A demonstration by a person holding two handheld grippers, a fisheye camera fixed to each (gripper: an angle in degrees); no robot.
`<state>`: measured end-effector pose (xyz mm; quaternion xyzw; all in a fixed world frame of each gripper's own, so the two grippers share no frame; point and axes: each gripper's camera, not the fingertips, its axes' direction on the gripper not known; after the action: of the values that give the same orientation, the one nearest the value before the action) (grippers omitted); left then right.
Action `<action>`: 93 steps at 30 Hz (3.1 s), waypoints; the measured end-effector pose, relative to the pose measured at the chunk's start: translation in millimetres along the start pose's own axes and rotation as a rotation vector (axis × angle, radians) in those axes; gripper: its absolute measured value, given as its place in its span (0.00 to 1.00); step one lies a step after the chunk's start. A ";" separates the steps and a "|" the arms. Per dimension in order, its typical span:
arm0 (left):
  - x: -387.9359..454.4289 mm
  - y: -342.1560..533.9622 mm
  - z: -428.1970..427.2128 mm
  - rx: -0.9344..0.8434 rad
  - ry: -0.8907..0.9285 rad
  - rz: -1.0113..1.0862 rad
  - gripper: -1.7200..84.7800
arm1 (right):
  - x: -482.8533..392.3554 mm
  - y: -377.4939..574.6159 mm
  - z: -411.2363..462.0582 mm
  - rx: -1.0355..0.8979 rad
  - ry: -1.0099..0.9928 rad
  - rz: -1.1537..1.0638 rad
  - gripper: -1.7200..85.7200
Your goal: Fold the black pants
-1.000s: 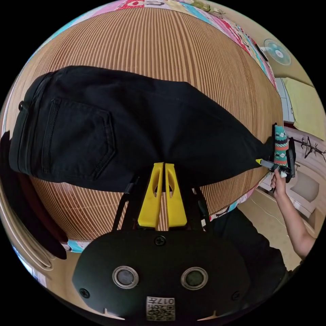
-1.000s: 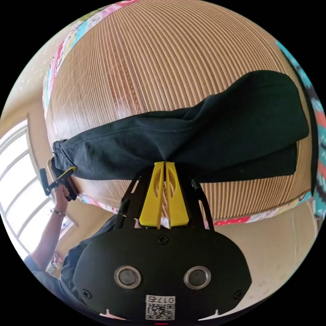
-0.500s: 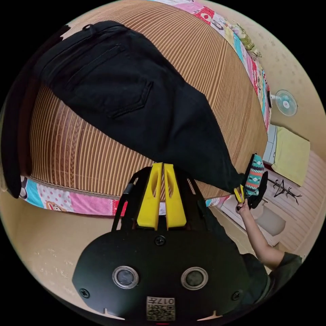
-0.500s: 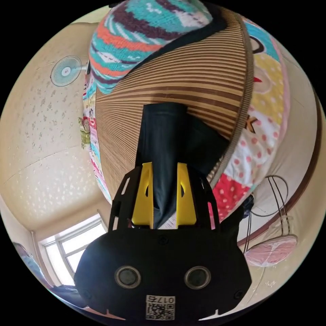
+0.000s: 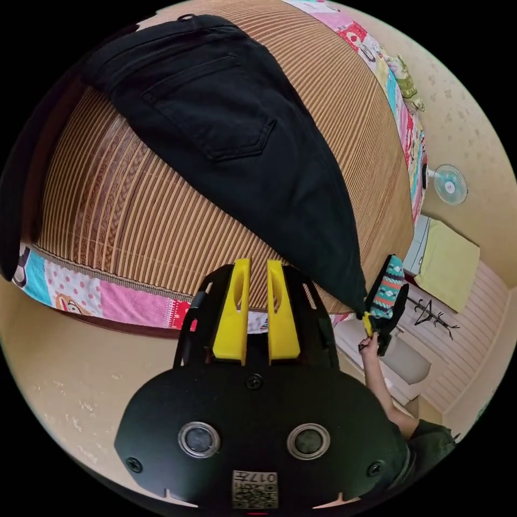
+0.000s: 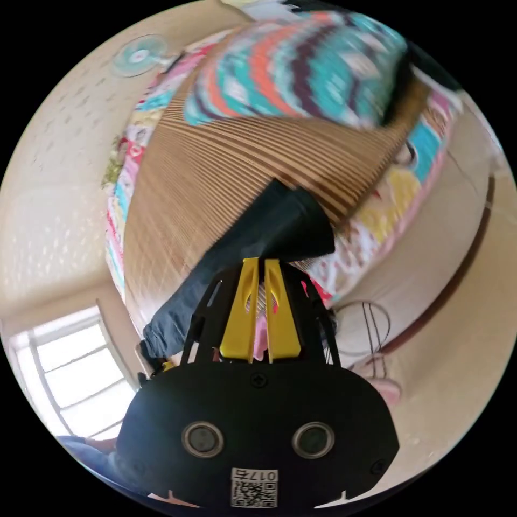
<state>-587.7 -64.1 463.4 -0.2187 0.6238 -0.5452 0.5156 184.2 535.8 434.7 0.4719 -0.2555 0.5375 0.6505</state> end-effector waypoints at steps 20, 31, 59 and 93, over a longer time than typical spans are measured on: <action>-156.5 -138.0 -38.0 0.455 0.344 -0.447 0.15 | 176.2 186.2 -46.4 0.097 -0.752 0.484 0.02; -91.1 -108.9 -81.5 0.395 0.620 0.423 0.07 | 119.3 145.0 -16.6 -0.071 -0.748 0.358 0.02; -42.3 -98.6 284.1 -0.281 -0.018 0.305 0.16 | -41.6 132.5 41.5 -0.311 -0.093 -0.363 0.02; 6.3 -243.7 285.8 -0.188 -0.009 0.342 0.19 | 86.7 142.8 38.6 -0.456 -0.619 0.040 0.02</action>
<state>-408.6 -274.9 717.6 -0.1590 0.6976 -0.3879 0.5810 82.0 538.0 572.3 0.4500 -0.5620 0.3113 0.6203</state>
